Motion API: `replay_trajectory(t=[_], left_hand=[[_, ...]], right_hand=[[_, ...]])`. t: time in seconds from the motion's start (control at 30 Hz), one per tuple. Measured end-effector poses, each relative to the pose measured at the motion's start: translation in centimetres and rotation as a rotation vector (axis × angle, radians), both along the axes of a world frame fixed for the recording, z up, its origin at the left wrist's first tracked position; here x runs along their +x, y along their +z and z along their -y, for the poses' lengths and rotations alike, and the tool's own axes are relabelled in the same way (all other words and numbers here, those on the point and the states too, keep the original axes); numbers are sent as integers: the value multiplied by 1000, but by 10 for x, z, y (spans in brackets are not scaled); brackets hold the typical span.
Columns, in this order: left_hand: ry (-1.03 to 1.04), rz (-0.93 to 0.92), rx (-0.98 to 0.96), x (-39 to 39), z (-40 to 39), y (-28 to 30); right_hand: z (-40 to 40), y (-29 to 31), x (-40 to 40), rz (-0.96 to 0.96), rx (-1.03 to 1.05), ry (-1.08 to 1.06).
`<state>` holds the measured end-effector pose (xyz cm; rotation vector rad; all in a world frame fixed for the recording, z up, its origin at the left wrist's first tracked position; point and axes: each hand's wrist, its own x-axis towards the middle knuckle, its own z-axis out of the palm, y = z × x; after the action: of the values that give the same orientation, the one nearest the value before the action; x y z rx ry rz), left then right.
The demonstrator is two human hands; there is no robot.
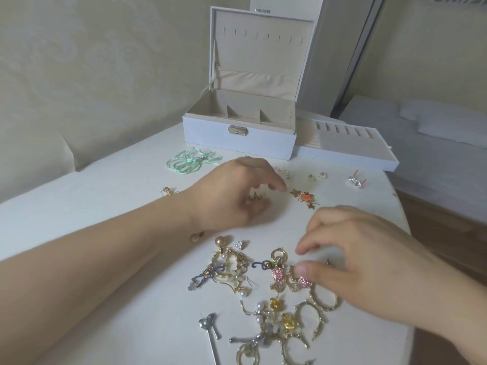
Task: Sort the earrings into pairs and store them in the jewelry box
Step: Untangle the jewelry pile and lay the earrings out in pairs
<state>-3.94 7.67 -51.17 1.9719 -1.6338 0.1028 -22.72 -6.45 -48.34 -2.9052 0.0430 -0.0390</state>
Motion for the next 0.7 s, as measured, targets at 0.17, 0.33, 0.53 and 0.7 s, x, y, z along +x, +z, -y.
replay_trajectory(t=[0.17, 0.33, 0.53, 0.7], left_hand=[[-365, -254, 291, -21, -6, 17], [-465, -286, 366, -26, -5, 19], [-447, -221, 404, -25, -4, 11], [-443, -206, 407, -24, -1, 8]], right_hand=[[-12, -9, -13, 3, -79, -34], [-7, -15, -10, 9, 64, -31], [9, -6, -7, 147, 546, -97], [68, -32, 22, 406, 369, -372]])
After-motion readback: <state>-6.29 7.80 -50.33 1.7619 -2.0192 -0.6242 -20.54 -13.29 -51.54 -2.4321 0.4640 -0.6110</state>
